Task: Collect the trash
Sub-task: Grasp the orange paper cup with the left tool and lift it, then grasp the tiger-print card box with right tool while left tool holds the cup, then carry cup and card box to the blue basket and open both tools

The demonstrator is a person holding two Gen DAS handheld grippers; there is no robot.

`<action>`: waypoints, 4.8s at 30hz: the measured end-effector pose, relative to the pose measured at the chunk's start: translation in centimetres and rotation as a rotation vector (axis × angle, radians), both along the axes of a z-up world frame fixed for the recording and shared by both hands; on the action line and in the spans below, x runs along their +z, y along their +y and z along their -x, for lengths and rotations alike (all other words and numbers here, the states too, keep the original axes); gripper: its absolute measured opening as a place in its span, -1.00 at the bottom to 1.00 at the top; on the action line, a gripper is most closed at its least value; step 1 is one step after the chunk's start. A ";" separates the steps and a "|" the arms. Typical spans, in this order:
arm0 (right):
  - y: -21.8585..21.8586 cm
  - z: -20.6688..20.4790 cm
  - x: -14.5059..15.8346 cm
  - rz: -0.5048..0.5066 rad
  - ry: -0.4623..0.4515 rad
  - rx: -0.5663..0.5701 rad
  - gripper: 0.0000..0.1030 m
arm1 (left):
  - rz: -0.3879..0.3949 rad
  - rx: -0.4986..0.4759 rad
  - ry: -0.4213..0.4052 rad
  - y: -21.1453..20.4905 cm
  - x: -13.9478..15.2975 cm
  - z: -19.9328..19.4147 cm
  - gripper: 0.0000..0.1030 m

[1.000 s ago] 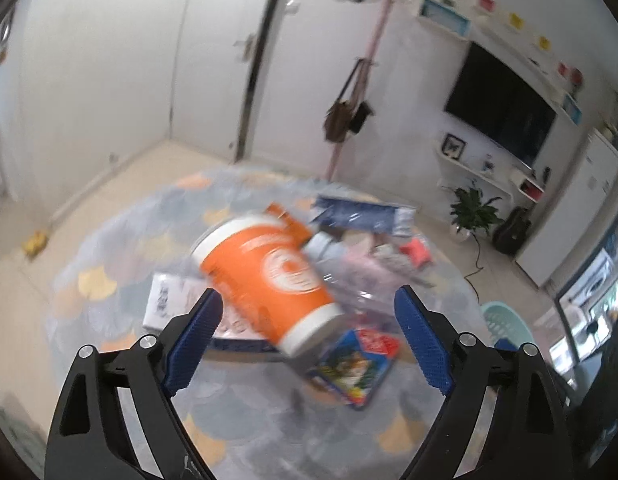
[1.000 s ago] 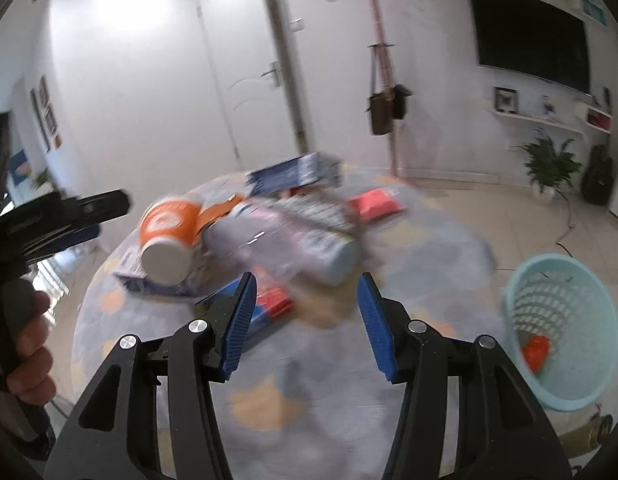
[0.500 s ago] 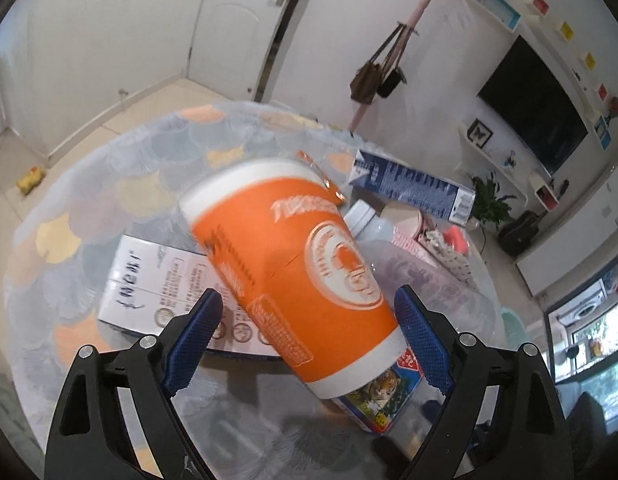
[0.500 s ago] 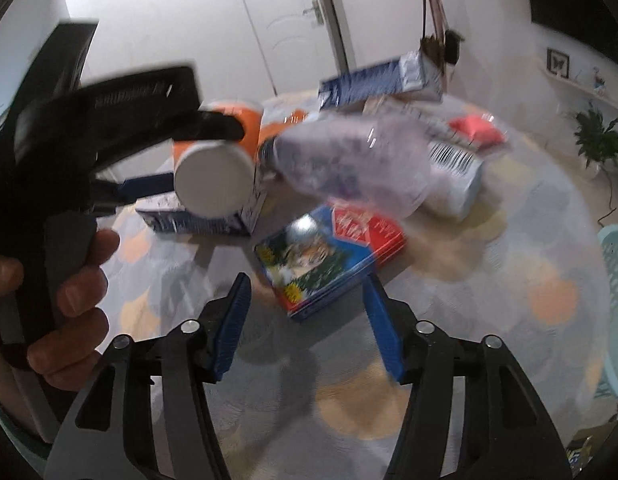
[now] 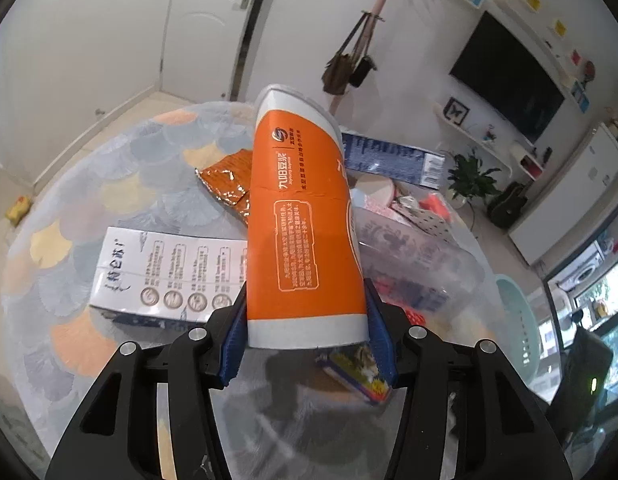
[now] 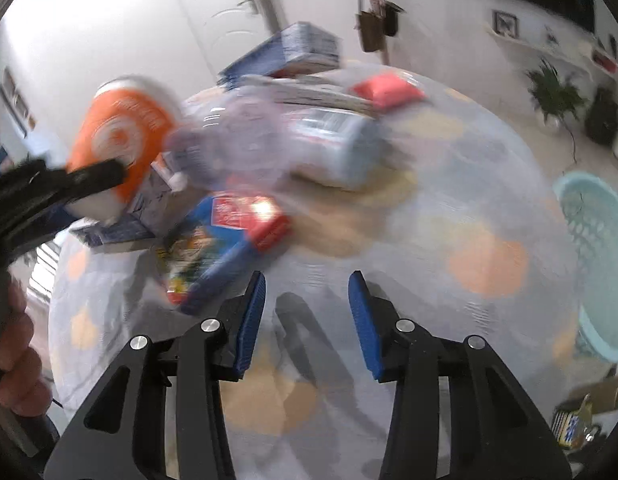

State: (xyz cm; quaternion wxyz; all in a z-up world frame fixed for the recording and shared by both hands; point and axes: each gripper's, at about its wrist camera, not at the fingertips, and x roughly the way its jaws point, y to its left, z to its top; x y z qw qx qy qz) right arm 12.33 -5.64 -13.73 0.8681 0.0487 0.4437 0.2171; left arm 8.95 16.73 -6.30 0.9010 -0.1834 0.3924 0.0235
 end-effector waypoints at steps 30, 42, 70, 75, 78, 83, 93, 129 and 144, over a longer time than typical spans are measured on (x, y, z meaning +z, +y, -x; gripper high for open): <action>10.6 1.1 1.0 0.164 -0.022 -0.066 0.32 | 0.083 -0.024 -0.104 5.9 -0.4 9.9 -0.03; 2.7 5.3 1.1 0.226 -0.037 0.219 0.12 | 0.101 -0.129 -0.009 2.3 -3.8 12.2 -0.02; 3.6 6.2 3.4 0.141 -0.111 0.232 0.10 | 0.064 -0.148 -0.080 -1.0 -0.2 9.5 0.02; 0.8 6.4 7.1 0.084 -0.191 0.187 0.10 | 0.039 -0.202 -0.148 -3.5 2.6 8.3 0.02; -2.0 6.0 9.0 0.059 -0.237 0.123 0.10 | 0.023 -0.253 -0.167 -5.4 4.0 7.0 0.02; -7.8 4.6 11.4 0.040 -0.297 -0.016 0.10 | -0.016 -0.349 -0.201 -10.3 5.9 4.0 0.02; -20.4 2.6 11.6 0.031 -0.301 -0.336 0.10 | -0.014 -0.545 -0.214 -20.6 7.4 -2.5 0.02; -31.0 -1.8 0.3 0.012 -0.013 -0.593 0.11 | 0.150 -0.685 0.089 -32.0 -4.7 -11.6 0.30; -19.2 0.8 8.2 -0.028 -0.238 -0.322 0.12 | 0.109 -0.462 -0.183 -18.9 4.9 -3.5 0.30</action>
